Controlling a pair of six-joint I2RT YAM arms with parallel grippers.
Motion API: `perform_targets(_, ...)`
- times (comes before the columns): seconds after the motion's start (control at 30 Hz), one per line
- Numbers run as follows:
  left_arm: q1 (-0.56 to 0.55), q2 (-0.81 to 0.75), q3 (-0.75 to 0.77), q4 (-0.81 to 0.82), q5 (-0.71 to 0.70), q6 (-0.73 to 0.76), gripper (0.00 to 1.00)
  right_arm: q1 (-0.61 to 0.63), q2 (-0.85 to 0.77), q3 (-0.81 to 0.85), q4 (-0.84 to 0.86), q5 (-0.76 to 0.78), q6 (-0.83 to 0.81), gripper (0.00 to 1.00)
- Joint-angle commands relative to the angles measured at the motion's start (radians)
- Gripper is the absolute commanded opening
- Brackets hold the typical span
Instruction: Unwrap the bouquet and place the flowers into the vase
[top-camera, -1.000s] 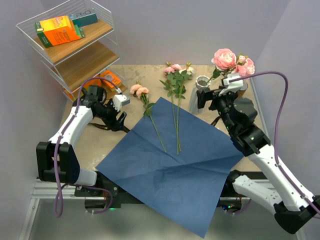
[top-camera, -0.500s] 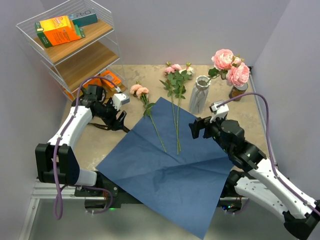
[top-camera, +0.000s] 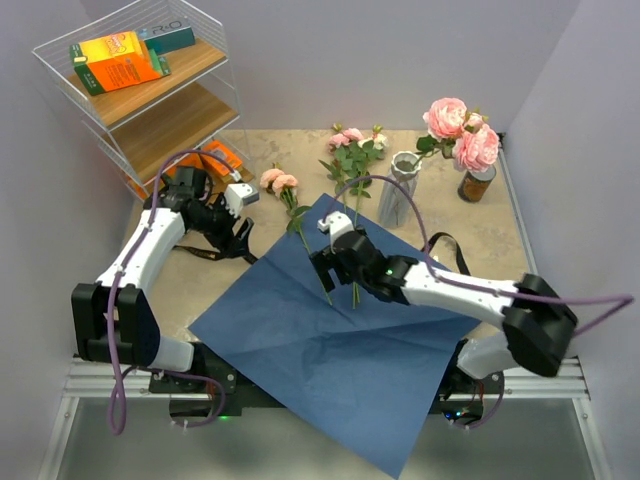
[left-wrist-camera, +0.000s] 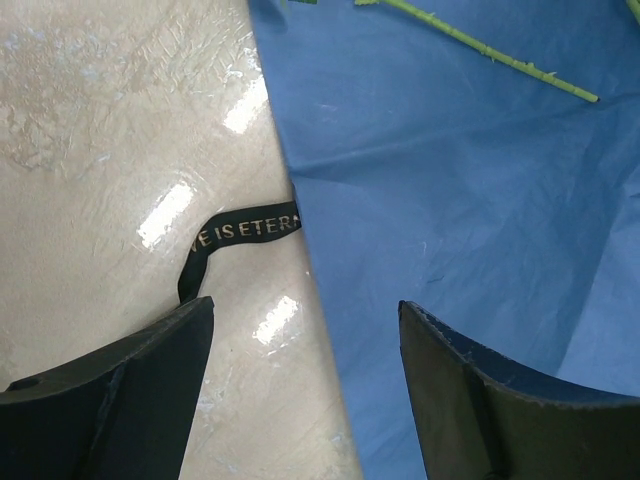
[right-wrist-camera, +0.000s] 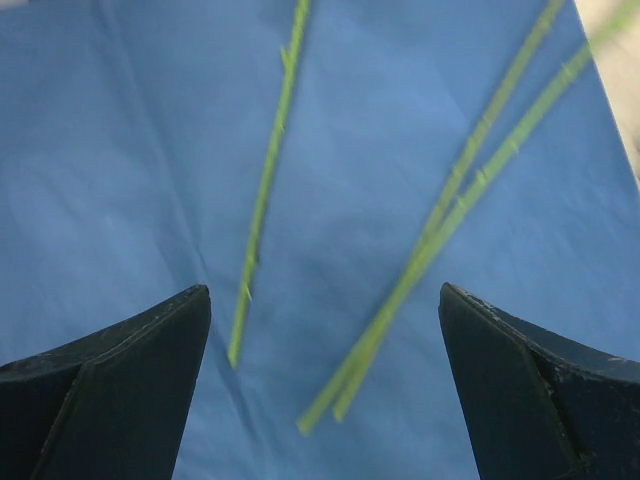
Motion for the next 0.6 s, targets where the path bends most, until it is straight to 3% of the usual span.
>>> perform_targets(0.0,0.01,0.007,0.041,0.001,0.025,-0.008,0.79,-0.032,0.164,0.198,0.145,-0.005,-0.008,0.99)
perform_targets(0.1,0.013,0.004,0.035,-0.002,0.017,0.004,0.79,-0.049,0.282,0.285,0.18,-0.004,-0.007,0.98)
perform_targets(0.23,0.025,0.001,0.025,-0.002,0.005,0.026,0.79,-0.057,0.412,0.364,0.203,0.138,-0.014,0.9)
perform_targets(0.47,0.047,0.007,0.001,0.008,0.002,0.047,0.79,-0.133,0.488,0.417,0.179,0.275,0.035,0.7)
perform_targets(0.57,0.051,0.018,-0.001,0.01,0.005,0.052,0.79,-0.174,0.506,0.413,0.182,0.262,0.044,0.67)
